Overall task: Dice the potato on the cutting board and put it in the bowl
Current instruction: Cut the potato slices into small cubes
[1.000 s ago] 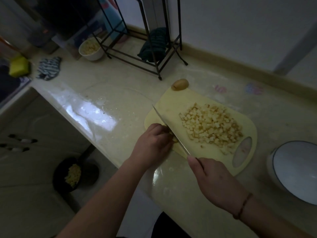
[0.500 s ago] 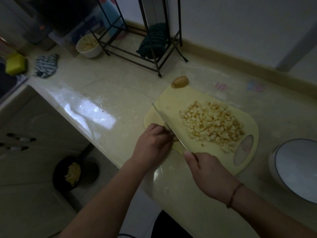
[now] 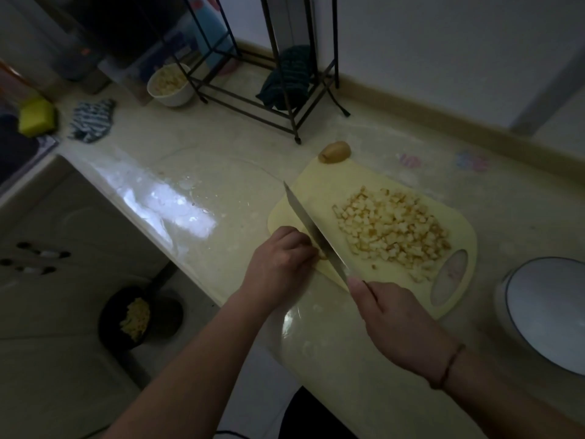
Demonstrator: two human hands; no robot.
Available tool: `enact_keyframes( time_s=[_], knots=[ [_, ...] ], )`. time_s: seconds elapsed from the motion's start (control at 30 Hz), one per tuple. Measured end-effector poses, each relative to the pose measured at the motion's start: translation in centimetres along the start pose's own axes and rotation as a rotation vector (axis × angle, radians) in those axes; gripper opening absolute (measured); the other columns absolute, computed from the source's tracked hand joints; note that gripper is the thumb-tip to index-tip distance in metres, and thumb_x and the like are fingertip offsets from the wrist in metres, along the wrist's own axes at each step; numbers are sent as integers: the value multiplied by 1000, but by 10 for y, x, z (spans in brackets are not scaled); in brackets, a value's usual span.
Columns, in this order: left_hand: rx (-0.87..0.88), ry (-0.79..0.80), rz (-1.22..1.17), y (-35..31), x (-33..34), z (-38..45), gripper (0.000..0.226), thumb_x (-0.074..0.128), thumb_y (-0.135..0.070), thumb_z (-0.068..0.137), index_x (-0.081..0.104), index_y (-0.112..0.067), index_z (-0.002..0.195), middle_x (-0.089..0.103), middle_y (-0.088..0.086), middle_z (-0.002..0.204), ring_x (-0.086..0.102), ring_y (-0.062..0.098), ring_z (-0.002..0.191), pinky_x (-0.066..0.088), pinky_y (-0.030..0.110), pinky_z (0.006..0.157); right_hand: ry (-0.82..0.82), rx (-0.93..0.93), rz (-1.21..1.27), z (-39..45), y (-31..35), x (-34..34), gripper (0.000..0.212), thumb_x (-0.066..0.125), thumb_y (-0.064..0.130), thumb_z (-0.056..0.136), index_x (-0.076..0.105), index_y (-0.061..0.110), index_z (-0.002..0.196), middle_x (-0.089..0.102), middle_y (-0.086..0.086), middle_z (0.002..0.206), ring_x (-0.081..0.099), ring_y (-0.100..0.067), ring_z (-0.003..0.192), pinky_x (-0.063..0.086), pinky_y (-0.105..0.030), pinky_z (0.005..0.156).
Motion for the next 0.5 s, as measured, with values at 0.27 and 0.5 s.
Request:
enact_keyframes(
  time_s=[0.27, 0.5],
  knots=[
    [-1, -6, -10, -5, -1, 1, 24, 61, -22, 89, 80, -9, 90, 72, 5, 92, 60, 23, 90, 53, 32, 66, 32, -28, -56, -8, -1, 2, 54, 32, 51, 95, 35, 19, 52, 37, 4, 47, 39, -7, 47, 25, -26, 55],
    [-22, -48, 5, -7, -2, 1, 21, 63, -22, 87, 81, -12, 88, 72, 3, 85, 66, 24, 83, 50, 32, 64, 65, -4, -50, -5, -7, 6, 57, 27, 57, 91, 37, 16, 53, 39, 2, 46, 42, -7, 47, 31, -23, 53]
  ],
)
Point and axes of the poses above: each hand's wrist, its own z-axis towards the middle knuckle, its own x-axis out of the palm, y = z × x, the point moved 1 cm from there along z, towards the middle knuckle
